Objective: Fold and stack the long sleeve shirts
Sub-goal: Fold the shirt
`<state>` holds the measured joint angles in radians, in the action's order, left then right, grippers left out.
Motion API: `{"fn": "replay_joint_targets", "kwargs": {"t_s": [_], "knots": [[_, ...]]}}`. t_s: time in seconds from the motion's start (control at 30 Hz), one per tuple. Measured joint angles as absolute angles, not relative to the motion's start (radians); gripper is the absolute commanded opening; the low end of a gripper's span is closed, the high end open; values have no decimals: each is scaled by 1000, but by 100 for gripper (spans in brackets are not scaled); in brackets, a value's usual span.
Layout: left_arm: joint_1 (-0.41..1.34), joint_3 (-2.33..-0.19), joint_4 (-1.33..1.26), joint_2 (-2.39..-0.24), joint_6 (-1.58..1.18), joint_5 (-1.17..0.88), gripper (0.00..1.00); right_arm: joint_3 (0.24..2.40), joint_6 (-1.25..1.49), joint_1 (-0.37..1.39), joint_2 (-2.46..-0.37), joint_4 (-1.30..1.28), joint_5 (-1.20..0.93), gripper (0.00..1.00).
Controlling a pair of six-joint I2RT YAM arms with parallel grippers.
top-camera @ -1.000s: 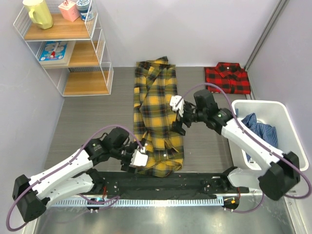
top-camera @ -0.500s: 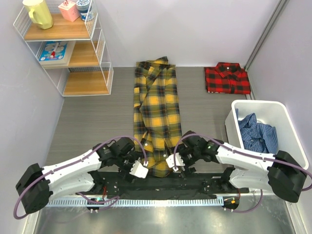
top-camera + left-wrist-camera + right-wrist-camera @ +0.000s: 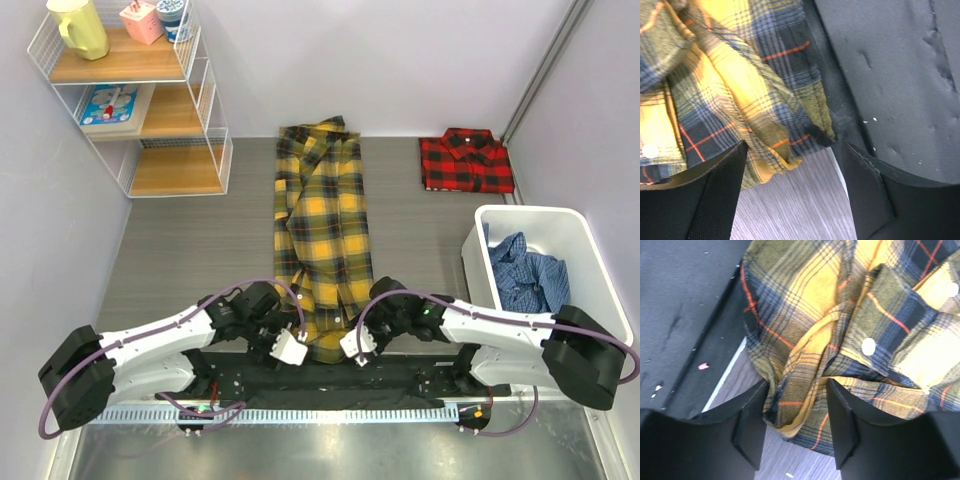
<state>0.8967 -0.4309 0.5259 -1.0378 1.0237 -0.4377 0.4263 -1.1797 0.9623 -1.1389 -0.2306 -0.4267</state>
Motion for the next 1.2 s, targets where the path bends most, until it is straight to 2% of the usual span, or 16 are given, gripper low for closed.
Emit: {"fn": "replay_joint_targets", "kwargs": {"t_s": [0.03,0.07,0.23,0.37,0.53,0.63,0.67,0.7,0.73,0.77,0.87,1.2], "knots": [[897,-430,519,-1038,1022,-436,75,424,-1178,965,-1139,-223,-420,71],[897,-430,513,-1038,1019,-434,74,424,-1174,968,-1138,-215,-410,71],[897,-429,497,-1029,999,-429,61,413,-1164,969,-1097,-208,-371,65],[898,-429,489,-1024,986,-429,62,388,-1163,981,-1013,-258,-360,59],[902,-429,487,-1021,976,-428,60,388,-1144,1008,-968,-285,-357,41],[904,-429,487,-1021,975,-426,46,388,-1126,1023,-1008,-277,-353,26],[904,-429,486,-1023,976,-426,33,388,-1116,1029,-1031,-269,-349,21],[904,-430,485,-1027,976,-425,27,388,-1106,1034,-1050,-261,-342,12],[904,-430,486,-1030,967,-424,22,388,-1096,1039,-1065,-253,-336,7],[905,-431,487,-1034,970,-422,12,388,-1089,1043,-1073,-247,-329,1],[906,-443,495,-1039,957,-428,0,392,-1054,1051,-1076,-239,-315,1],[955,-474,595,-914,896,-469,0,451,-897,1111,-948,-345,-282,1]]}}
